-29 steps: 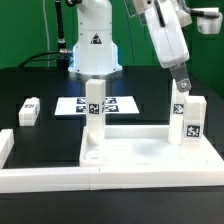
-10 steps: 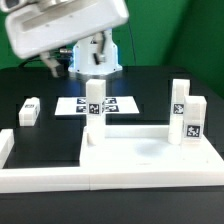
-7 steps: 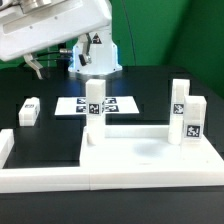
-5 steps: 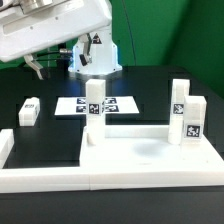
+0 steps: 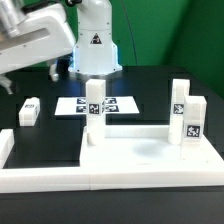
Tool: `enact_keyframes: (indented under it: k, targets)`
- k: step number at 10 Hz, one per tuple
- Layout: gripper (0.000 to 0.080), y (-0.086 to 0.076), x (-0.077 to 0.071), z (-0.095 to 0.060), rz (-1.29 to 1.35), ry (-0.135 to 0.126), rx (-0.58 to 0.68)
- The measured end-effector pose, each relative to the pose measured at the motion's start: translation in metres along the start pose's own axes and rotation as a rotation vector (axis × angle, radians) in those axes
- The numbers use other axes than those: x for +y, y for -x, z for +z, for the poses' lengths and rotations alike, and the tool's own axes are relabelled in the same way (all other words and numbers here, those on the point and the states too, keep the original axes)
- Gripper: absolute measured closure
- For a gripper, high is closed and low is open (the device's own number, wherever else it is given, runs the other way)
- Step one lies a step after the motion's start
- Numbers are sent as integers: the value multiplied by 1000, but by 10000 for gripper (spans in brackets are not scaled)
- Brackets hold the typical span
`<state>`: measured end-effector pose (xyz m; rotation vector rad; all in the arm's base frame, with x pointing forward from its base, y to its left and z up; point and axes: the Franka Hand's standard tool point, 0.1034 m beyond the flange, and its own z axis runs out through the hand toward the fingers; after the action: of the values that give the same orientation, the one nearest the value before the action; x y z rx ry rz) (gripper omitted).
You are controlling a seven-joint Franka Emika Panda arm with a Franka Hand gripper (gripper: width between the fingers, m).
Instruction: Assemble desk
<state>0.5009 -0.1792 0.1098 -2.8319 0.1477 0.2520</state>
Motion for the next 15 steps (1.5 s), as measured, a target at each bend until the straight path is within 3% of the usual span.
enact_keyframes:
  k: [1, 2, 5, 6, 7, 8, 9, 10, 11, 14, 15]
  targets:
    - [151, 2, 17, -3, -12, 2, -66]
    - [151, -1, 13, -4, -11, -41, -148]
    - [151, 0, 4, 3, -38, -90, -319]
    - [151, -1, 5, 9, -48, -85, -372]
    - [151, 4, 11, 27, -60, -24, -457]
    - [151, 14, 15, 36, -70, 17, -597]
    - [151, 11, 22, 44, -106, 39, -621]
    - [151, 19, 27, 47, -142, 37, -662]
    - [151, 20, 23, 50, -136, 26, -704]
    - [151, 14, 25, 53, -144, 39, -688]
    - [151, 26, 37, 61, -112, 133, -752]
